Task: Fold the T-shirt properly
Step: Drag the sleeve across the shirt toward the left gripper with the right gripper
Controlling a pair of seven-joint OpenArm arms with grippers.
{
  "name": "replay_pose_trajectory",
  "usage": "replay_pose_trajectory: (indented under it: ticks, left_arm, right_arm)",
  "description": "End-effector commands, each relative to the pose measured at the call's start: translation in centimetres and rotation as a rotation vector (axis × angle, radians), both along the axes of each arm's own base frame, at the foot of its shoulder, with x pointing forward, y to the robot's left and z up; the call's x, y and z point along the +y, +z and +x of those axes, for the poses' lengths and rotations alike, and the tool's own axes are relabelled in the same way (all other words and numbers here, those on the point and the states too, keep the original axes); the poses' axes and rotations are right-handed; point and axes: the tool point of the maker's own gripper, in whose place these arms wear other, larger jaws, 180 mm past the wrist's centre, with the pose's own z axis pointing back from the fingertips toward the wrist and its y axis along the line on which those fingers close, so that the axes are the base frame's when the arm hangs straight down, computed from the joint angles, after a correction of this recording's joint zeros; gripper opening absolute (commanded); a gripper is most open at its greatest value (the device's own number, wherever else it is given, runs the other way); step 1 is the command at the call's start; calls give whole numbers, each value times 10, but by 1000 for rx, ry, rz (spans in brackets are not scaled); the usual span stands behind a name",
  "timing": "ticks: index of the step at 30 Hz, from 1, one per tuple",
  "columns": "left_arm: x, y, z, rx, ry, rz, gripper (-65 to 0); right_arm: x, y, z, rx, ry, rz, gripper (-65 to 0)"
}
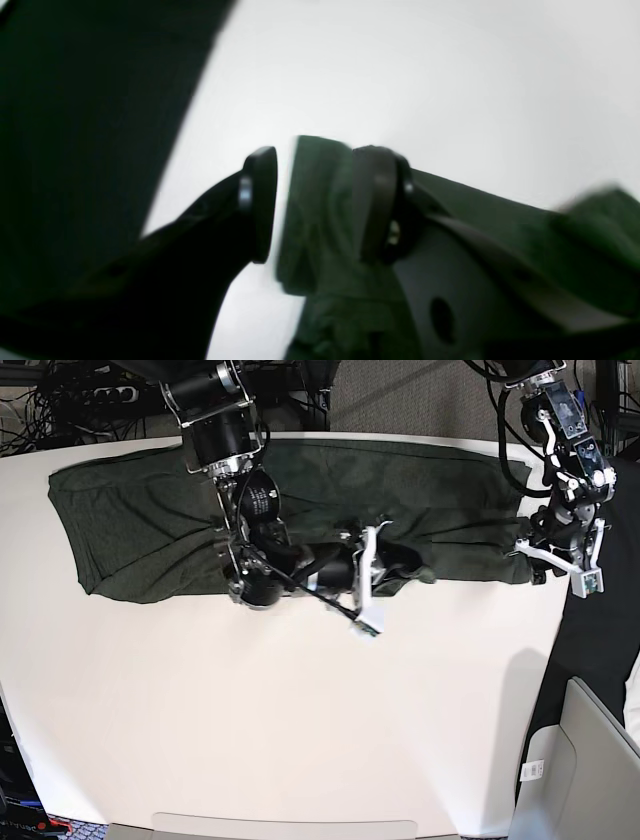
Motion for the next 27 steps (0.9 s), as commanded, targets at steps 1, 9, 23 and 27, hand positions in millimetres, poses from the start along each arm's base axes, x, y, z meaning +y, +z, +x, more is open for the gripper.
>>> replay_pose_trajectory:
  ticks: [1, 9, 23, 27]
  left_arm:
    - [6, 16, 6, -49, 1, 24, -407]
    - [18, 19, 1, -56, 39, 30, -407]
    - [22, 22, -10, -52, 47, 51, -407]
    - [22, 25, -9, -59, 46, 55, -407]
  right_arm:
    - [9, 19, 3, -46, 19, 44, -644]
    - [45, 36, -23, -135, 212, 26, -644]
    - [87, 60, -36, -287, 380, 40, -644]
    - [94, 67, -39, -300, 383, 81, -621]
